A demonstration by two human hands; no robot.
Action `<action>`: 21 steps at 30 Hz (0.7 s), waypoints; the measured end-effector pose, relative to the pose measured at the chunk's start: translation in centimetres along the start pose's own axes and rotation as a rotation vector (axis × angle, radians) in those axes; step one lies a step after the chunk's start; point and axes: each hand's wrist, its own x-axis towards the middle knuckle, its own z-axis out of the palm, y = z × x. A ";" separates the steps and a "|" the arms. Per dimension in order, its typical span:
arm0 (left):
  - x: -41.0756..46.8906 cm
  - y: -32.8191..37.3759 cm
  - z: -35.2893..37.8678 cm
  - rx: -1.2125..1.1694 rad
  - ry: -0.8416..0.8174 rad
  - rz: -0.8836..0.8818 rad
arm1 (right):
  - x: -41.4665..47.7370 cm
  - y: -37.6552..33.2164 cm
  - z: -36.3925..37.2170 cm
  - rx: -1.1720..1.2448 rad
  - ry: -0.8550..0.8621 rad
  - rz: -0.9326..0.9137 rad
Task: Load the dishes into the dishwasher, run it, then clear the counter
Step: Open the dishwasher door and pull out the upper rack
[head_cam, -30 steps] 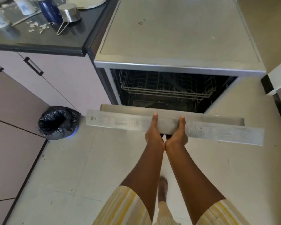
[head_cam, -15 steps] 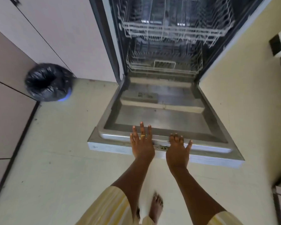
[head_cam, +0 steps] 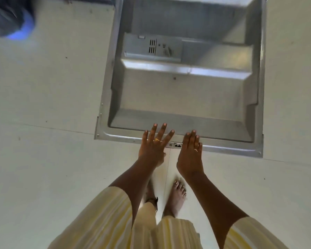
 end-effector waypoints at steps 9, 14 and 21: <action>2.1 0.3 3.8 -0.090 -0.152 -0.162 | 3.4 0.2 3.6 0.084 -0.141 0.018; 2.1 0.6 4.2 -0.076 -0.170 -0.193 | 3.1 0.0 3.7 0.094 -0.156 0.045; -1.1 1.6 -3.7 -0.093 -0.190 -0.186 | 1.0 -0.9 -4.2 0.175 -0.278 -0.008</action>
